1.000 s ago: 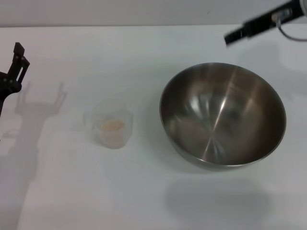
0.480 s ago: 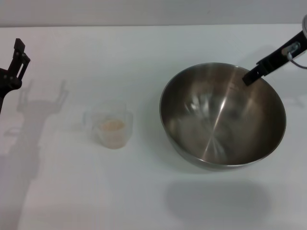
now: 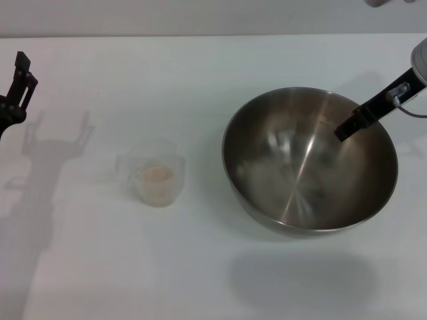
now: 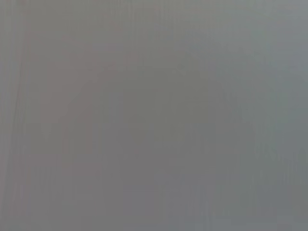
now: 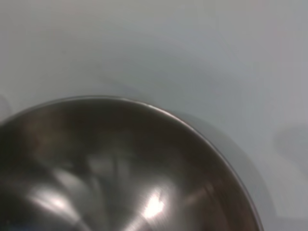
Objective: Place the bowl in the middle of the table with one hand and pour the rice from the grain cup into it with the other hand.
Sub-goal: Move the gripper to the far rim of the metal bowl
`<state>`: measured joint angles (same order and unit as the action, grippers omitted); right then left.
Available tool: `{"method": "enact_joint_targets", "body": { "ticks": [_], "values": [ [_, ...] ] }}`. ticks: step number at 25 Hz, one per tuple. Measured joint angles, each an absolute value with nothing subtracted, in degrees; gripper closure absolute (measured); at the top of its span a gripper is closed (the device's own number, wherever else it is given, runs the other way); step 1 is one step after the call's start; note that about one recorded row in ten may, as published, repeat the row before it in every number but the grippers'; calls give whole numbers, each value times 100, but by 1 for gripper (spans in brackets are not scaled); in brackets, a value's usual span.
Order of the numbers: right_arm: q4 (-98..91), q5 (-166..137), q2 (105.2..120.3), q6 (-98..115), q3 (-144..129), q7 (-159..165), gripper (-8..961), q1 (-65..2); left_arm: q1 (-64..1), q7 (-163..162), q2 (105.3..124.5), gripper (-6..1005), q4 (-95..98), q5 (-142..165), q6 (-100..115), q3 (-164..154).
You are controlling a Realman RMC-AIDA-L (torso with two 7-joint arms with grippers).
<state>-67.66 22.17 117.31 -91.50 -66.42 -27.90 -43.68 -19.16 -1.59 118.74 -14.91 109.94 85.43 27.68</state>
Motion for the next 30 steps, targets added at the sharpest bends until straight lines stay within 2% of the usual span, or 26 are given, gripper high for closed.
{"method": "enact_joint_targets", "body": {
  "ticks": [10, 15, 21, 26, 30],
  "values": [
    [-6303, 2148, 11752, -8764, -6609, -3018, 378, -4345, -1916, -174, 11874, 137, -1491, 10985, 8554, 2769],
    [-6349, 2188, 11754, -8707, -6549, -3079, 608, -4330, -1916, -182, 11875, 138, -1494, 10986, 8563, 2768],
    [-6525, 2213, 11761, -8578, -6333, -3084, 832, -4294, -1916, -188, 11883, 137, -1505, 10986, 8570, 2768],
    [-6813, 2423, 11779, -8547, -6139, -3143, 948, -4238, -1911, -197, 11883, 138, -1516, 10986, 8626, 2769],
    [-7004, 2660, 11786, -8526, -6092, -3216, 946, -4212, -1883, -202, 11883, 138, -1541, 10986, 8686, 2768]
  ]
}}
